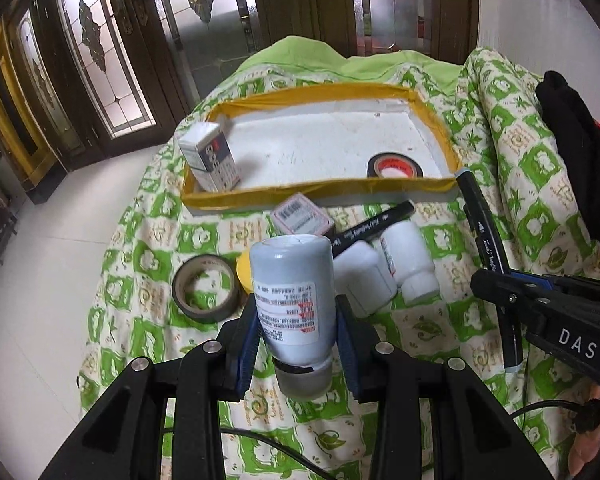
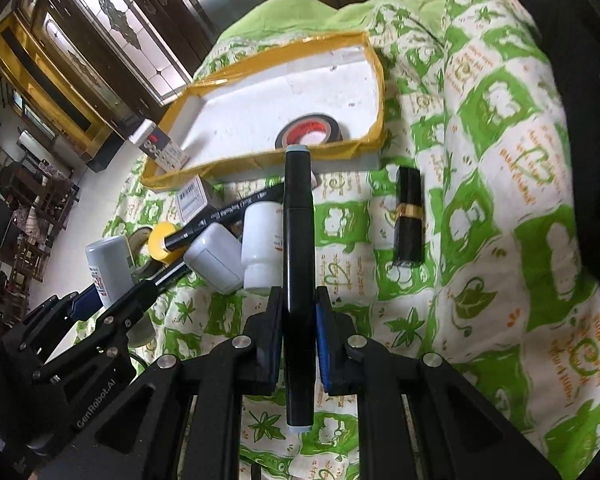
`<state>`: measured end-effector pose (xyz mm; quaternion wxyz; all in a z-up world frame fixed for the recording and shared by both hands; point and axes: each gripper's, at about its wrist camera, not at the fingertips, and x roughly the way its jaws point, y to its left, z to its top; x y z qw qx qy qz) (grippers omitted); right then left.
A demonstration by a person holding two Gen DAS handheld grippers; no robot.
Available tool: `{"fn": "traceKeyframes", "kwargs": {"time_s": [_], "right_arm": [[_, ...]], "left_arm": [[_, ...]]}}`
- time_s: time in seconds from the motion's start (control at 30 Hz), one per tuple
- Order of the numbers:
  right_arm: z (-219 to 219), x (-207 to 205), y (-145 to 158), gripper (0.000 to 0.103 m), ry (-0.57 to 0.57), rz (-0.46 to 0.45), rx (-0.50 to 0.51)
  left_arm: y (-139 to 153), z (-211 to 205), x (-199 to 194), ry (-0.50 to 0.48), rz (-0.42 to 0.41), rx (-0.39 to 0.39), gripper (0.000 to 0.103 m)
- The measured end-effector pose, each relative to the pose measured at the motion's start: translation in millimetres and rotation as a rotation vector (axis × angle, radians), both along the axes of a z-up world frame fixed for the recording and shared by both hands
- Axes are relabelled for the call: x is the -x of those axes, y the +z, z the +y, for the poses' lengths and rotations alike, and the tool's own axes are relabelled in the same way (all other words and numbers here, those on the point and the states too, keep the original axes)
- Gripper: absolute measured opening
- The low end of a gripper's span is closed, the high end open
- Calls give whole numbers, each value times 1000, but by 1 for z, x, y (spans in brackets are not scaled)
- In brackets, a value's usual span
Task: Organize rigid objects
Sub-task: 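Lower the grey bottle and black marker into the tray and open both tools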
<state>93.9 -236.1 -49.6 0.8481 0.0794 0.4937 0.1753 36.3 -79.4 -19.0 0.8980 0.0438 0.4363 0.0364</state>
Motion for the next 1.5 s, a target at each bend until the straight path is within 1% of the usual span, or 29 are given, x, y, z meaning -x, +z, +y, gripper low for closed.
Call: {"fn": "traceKeyframes", "kwargs": {"time_s": [0.33, 0.5, 0.67, 0.87, 0.97, 1.23, 1.33, 1.5], "right_arm": [[-10, -10, 18, 14, -18, -24, -59], [-22, -24, 28, 14, -51, -19, -112], [-29, -40, 36, 14, -73, -17, -143], [-22, -65, 40, 14, -64, -19, -153], [-22, -86, 39, 14, -74, -9, -167], [-28, -144, 33, 14, -122, -17, -126], [-24, -158, 30, 14, -129, -13, -109], [-11, -172, 19, 14, -112, 6, -71]], "left_arm": [[8, 4, -14, -3, -15, 14, 37], [15, 13, -32, 7, -4, 83, 37], [22, 21, -55, 14, 3, 154, 37], [30, 27, -85, 17, 9, 207, 37], [34, 29, -104, 23, 9, 219, 36], [39, 34, -147, 20, 0, 217, 36], [31, 34, -160, 14, 8, 201, 36], [17, 35, -175, 15, 24, 206, 36]]}}
